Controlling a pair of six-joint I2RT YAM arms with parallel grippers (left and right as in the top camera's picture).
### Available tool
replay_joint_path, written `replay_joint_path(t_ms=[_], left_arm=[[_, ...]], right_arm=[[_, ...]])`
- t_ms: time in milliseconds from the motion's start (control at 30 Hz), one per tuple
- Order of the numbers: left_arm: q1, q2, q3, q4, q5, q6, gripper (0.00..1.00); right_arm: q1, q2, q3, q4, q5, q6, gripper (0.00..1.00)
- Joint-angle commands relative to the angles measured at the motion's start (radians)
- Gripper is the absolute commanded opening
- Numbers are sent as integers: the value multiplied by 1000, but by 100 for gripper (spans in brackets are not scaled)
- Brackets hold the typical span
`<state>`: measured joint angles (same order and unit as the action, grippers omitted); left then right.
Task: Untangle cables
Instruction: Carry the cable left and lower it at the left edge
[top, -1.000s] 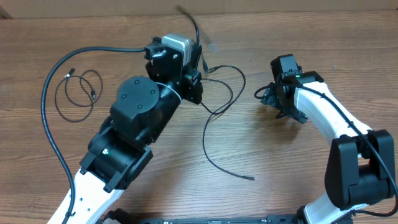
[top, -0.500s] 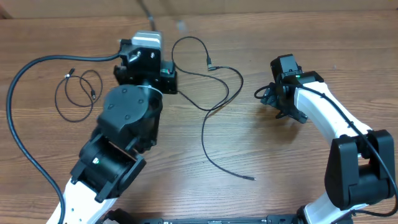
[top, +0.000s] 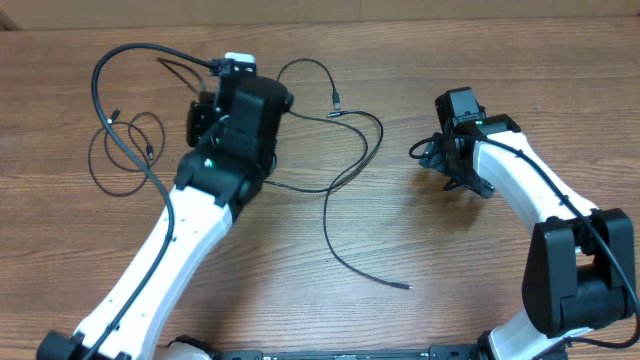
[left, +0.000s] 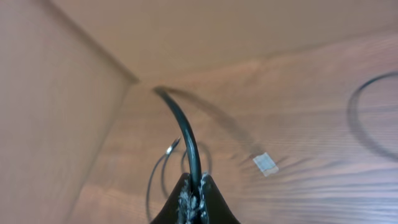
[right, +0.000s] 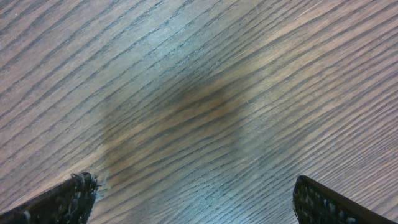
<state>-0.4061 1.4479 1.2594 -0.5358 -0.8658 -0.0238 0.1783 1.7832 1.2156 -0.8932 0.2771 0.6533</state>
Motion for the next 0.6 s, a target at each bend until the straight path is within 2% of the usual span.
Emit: replay_joint_path(t_ms=[0, 133, 433, 567], left_arm=[[85, 51, 11, -23, 44, -37, 4], [208, 121, 11, -68, 143, -80, 4], [448, 270, 11, -122, 522, -97, 4], [512, 313, 11, -126, 561, -109, 4]], right_arm=[[0, -15, 14, 2, 17, -4, 100], [0, -15, 14, 2, 17, -4, 100], [0, -15, 14, 2, 17, -4, 100], [0, -15, 14, 2, 17, -4, 100]])
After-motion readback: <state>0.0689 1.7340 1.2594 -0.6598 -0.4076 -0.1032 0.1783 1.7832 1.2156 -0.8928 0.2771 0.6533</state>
